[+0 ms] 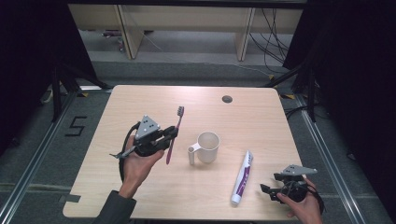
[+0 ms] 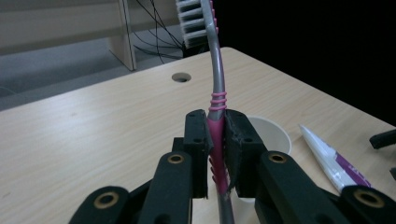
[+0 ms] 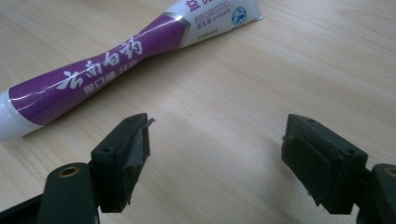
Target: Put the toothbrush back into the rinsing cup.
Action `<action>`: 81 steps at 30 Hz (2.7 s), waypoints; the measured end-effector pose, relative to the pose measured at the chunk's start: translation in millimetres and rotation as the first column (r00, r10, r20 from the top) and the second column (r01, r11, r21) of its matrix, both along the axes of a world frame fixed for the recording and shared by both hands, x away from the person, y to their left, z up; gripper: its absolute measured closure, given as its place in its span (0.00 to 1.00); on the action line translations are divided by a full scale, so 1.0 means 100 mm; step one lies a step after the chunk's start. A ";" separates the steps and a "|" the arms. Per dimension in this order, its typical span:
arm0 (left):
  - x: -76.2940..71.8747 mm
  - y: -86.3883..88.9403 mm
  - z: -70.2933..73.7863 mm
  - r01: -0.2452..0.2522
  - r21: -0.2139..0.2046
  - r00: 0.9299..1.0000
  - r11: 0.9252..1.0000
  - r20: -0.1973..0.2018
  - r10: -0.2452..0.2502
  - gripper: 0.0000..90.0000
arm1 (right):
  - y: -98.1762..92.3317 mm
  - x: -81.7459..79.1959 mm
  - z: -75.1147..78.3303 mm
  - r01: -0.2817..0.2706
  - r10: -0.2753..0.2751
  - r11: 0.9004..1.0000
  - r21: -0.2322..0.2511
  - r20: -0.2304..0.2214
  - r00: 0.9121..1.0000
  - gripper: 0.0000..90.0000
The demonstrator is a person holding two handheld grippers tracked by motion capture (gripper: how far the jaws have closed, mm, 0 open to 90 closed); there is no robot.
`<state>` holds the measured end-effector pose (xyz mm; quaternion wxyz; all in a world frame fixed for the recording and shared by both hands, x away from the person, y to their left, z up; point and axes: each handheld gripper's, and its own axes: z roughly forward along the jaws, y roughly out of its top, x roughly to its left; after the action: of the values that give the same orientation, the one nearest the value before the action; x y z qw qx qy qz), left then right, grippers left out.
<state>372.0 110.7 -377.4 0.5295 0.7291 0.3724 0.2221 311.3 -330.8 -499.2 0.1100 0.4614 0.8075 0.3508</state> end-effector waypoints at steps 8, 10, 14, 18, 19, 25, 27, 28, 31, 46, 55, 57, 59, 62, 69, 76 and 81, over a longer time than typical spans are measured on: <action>0.15 -0.27 0.04 0.015 0.004 0.999 1.000 0.040 -0.015 0.88 | -0.01 0.00 0.00 -0.001 0.001 1.000 -0.008 0.004 1.000 0.27; 0.19 -0.32 0.04 0.015 -0.002 0.999 1.000 0.048 -0.015 0.88 | -0.01 0.00 0.00 -0.001 0.001 1.000 -0.011 0.006 1.000 0.27; 0.25 -0.40 0.03 0.010 -0.014 0.998 1.000 0.069 -0.009 0.88 | -0.02 0.02 -0.01 -0.018 0.019 1.000 -0.023 0.037 0.999 0.27; 0.30 -0.46 -0.01 0.000 -0.028 0.996 1.000 0.088 0.003 0.88 | -0.01 0.00 0.00 -0.003 0.003 1.000 -0.009 0.003 1.000 0.27; 0.31 -0.47 -0.01 0.003 -0.032 0.996 0.999 0.088 0.000 0.88 | -0.01 0.00 0.00 -0.004 0.004 1.000 -0.009 0.003 1.000 0.27; 0.35 -0.55 -0.06 0.009 -0.043 0.995 0.999 0.097 -0.005 0.88 | 0.00 0.00 0.00 0.005 -0.006 1.000 -0.006 -0.012 1.000 0.27; 0.35 -0.55 -0.08 0.011 -0.042 0.994 0.999 0.107 -0.007 0.88 | -0.01 0.00 0.00 -0.005 0.005 1.000 -0.007 0.003 1.000 0.27; 0.36 -0.56 -0.09 0.012 -0.044 0.994 0.999 0.107 -0.007 0.88 | -0.01 0.00 0.00 -0.005 0.006 1.000 -0.008 0.004 1.000 0.27; 0.35 -0.55 -0.13 0.012 -0.048 0.994 0.999 0.113 -0.006 0.88 | -0.01 0.00 0.00 -0.005 0.005 1.000 -0.008 0.003 1.000 0.27; 0.31 -0.52 -0.30 0.019 -0.063 0.991 0.998 0.130 -0.011 0.88 | -0.03 0.01 0.00 -0.024 0.024 1.000 -0.012 -0.012 1.000 0.27; 0.26 -0.48 -0.34 0.029 -0.055 0.990 0.998 0.139 -0.021 0.88 | -0.03 0.02 0.00 -0.022 0.022 1.000 -0.008 -0.033 0.999 0.27; 0.26 -0.48 -0.34 0.037 -0.052 0.989 0.998 0.145 -0.029 0.88 | -0.03 0.02 0.00 -0.021 0.021 1.000 -0.008 -0.029 0.999 0.27; 0.25 -0.48 -0.34 0.045 -0.051 0.988 0.998 0.148 -0.037 0.88 | -0.03 0.02 0.00 -0.022 0.021 1.000 -0.008 -0.033 0.999 0.27; 0.24 -0.47 -0.35 0.052 -0.046 0.988 0.998 0.146 -0.045 0.88 | -0.03 0.02 0.00 -0.031 0.031 0.999 -0.012 -0.006 1.000 0.27; 0.18 -0.42 -0.34 0.065 -0.032 0.989 0.997 0.135 -0.060 0.88 | -0.03 0.02 -0.01 -0.021 0.021 1.000 -0.018 0.017 1.000 0.27; 0.09 -0.39 -0.35 0.076 -0.003 0.990 0.997 0.116 -0.075 0.88 | -0.02 0.01 -0.01 -0.014 0.014 1.000 -0.010 0.004 1.000 0.27; 0.06 -0.36 -0.39 0.083 0.042 0.994 0.996 0.070 -0.086 0.86 | -0.02 0.01 -0.01 -0.010 0.010 1.000 -0.007 -0.009 1.000 0.27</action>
<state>377.7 75.0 -416.6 0.5371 0.7460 0.3175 0.2329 312.5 -332.9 -499.9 0.1064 0.4586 0.8113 0.3466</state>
